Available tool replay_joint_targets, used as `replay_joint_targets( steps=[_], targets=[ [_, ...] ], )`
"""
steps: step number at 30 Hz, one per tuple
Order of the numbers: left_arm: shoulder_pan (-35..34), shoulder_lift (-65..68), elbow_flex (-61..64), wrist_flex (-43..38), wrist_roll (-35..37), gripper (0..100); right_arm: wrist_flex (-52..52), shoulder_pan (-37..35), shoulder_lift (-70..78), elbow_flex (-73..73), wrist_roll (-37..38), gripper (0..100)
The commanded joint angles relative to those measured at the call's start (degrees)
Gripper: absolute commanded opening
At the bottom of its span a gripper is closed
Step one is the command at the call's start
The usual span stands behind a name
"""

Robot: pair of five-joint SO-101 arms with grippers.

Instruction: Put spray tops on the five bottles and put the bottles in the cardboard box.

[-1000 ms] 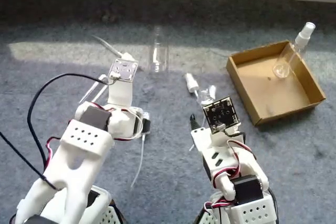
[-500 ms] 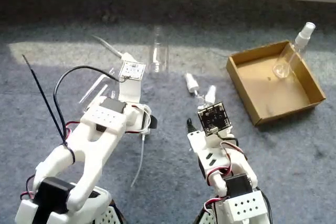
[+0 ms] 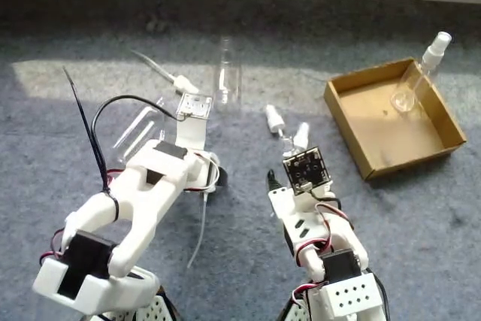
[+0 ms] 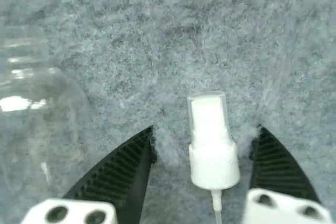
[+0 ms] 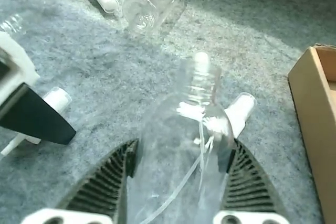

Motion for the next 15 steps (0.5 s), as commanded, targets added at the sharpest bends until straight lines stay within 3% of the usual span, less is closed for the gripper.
replay_joint_targets(
  steps=[1, 5, 15],
  targets=[
    [0.8, 1.3, -2.8, -0.7, 0.7, 12, -1.6, 0.1, -0.7, -0.5, -0.5, 11.2],
    [0.7, 1.7, -2.8, -0.7, 0.3, 1, -1.6, 0.1, -0.7, -0.5, -0.5, 11.2],
    [0.7, 1.3, -2.9, -0.8, 0.2, 1, -1.6, 0.1, -0.7, -0.5, -0.5, 11.2]
  ],
)
